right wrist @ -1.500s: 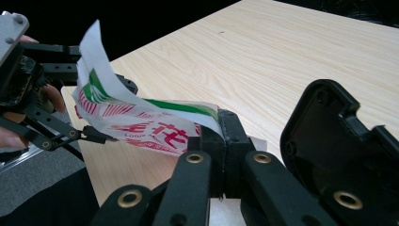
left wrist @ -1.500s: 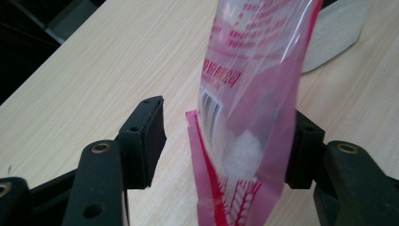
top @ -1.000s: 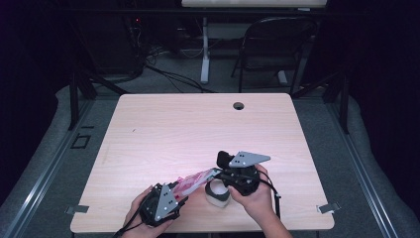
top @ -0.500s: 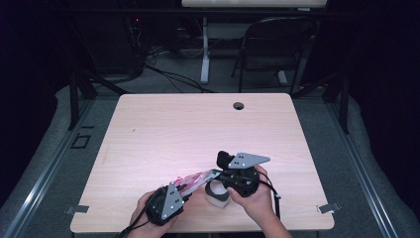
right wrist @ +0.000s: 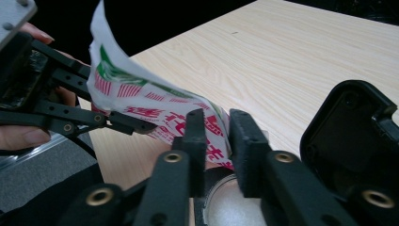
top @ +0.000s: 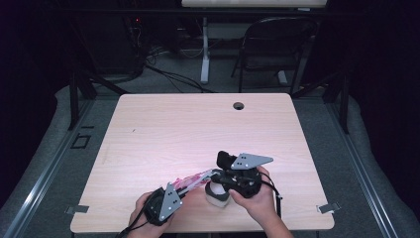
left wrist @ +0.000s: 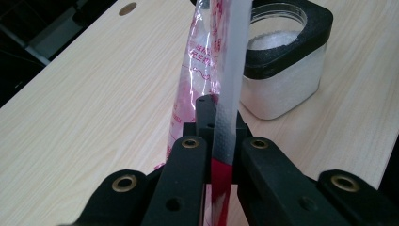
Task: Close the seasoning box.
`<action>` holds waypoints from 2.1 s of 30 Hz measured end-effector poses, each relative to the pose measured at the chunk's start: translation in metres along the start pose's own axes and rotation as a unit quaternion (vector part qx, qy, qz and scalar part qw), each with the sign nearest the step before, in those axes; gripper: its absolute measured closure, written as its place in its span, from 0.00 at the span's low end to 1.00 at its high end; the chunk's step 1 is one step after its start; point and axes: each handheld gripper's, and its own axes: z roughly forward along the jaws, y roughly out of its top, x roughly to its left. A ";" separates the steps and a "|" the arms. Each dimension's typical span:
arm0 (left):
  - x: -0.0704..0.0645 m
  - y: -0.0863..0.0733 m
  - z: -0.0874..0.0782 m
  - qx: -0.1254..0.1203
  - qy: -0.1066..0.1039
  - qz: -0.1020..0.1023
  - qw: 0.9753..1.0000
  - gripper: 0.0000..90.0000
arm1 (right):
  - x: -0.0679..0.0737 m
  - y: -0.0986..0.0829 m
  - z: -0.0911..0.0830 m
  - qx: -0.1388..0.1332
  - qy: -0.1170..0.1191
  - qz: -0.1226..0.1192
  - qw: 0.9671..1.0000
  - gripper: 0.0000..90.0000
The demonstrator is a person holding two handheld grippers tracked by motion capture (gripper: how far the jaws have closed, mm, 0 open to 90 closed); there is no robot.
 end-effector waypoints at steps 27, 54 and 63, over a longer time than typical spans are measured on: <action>0.061 -0.020 -0.025 -0.057 0.051 -0.098 0.992 1.00 | -0.005 0.000 -0.008 -0.028 0.001 0.010 1.000 0.62; 0.118 -0.076 -0.059 -0.032 0.176 -0.156 0.971 1.00 | -0.010 -0.009 -0.010 -0.039 -0.010 0.034 0.999 0.62; 0.117 -0.079 -0.055 -0.004 0.208 -0.136 0.969 1.00 | -0.010 -0.010 -0.011 -0.040 -0.010 0.033 0.999 0.62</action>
